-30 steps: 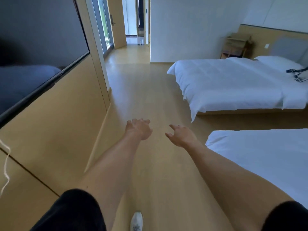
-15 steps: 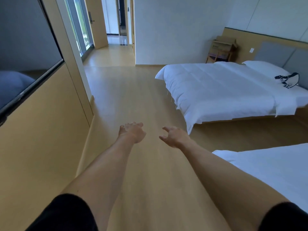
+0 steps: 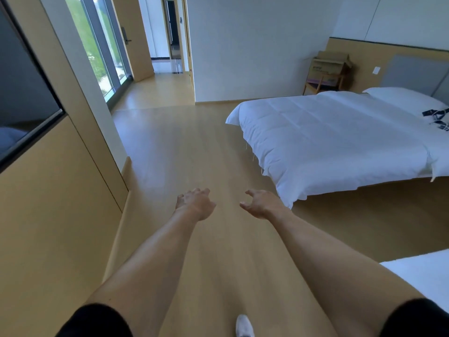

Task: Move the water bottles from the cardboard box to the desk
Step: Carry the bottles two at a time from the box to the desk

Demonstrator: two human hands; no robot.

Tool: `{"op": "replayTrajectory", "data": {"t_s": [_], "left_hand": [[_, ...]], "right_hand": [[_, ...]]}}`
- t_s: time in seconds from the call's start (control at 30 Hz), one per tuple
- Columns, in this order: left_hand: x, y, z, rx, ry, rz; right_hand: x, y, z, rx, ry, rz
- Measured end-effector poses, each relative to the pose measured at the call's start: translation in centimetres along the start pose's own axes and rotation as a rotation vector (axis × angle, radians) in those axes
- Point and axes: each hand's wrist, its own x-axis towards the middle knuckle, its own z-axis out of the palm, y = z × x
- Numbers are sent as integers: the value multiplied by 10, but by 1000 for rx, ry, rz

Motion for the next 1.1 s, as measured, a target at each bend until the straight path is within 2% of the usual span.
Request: {"op": "replayTrajectory", "data": {"t_s": [0.27, 0.57, 0.83, 1.1], "left_hand": [[156, 17, -66, -12, 21, -64], [291, 10, -117, -57, 66, -114], [428, -22, -143, -60, 73, -109], [597, -73, -203, -88, 91, -45]], "right_hand": [[167, 9, -66, -32, -20, -28], [315, -26, -114, -21, 18, -136], [446, -56, -141, -42, 45, -123], [605, -103, -189, -13, 43, -48]]}}
